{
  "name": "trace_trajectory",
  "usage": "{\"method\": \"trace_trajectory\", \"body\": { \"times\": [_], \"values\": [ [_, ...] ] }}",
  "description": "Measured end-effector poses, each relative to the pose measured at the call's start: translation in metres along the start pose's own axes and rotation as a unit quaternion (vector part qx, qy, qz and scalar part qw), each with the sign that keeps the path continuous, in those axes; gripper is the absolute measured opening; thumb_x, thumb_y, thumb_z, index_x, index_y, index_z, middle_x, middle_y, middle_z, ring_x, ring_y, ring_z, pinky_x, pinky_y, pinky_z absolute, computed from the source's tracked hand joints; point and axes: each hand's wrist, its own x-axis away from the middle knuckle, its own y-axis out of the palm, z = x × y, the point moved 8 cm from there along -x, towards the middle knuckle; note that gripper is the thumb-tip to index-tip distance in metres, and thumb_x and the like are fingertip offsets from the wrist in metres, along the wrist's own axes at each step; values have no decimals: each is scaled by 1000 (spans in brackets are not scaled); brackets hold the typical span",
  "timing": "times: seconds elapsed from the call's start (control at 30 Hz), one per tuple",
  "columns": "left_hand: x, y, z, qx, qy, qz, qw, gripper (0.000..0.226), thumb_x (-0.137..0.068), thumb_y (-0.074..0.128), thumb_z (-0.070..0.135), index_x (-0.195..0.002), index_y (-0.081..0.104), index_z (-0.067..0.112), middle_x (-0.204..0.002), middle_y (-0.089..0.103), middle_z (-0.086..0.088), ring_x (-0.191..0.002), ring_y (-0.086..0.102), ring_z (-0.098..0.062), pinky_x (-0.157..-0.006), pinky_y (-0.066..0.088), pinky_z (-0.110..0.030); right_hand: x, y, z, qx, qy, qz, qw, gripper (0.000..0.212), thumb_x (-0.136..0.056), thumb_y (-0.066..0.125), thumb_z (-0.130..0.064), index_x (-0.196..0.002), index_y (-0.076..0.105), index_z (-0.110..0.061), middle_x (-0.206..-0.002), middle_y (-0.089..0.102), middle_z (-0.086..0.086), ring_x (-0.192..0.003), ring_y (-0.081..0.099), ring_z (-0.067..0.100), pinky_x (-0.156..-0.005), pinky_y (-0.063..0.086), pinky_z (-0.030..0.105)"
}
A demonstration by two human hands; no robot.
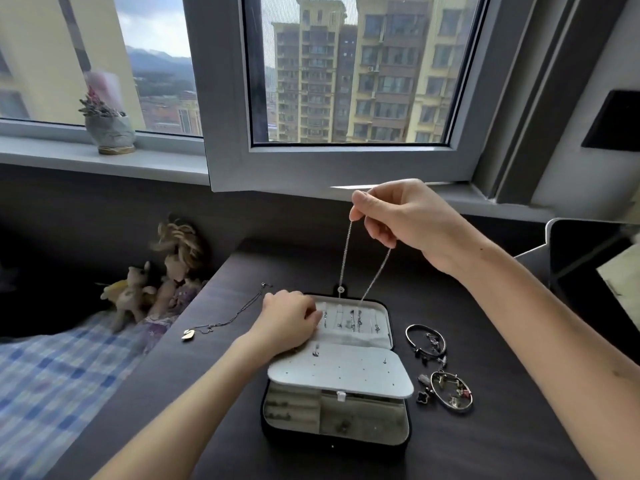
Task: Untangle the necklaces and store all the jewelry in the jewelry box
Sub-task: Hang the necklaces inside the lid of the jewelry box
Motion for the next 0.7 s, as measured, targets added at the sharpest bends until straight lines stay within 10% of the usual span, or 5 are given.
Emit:
{"method": "trace_trajectory", "body": {
  "times": [0.17, 0.7],
  "values": [
    [-1, 9, 7, 91, 8, -36, 995, 30, -99, 41, 32, -86, 63, 16, -92, 64, 3, -95, 55, -21, -85, 26, -31, -4, 7, -2, -10, -6, 2, 1000, 32, -96, 54, -29, -76, 68, -9, -52, 54, -3, -47, 45, 8, -50, 39, 19],
    [14, -9, 3, 186, 80, 179, 963, 63, -82, 20, 54, -65, 68, 16, -65, 53, 11, -71, 40, -12, -71, 20, -31, -21, 9, -3, -11, 8, 25, 1000, 30, -96, 54, -27, -78, 68, -7, -57, 57, -1, -50, 49, 8, -50, 41, 21]
  ]
}}
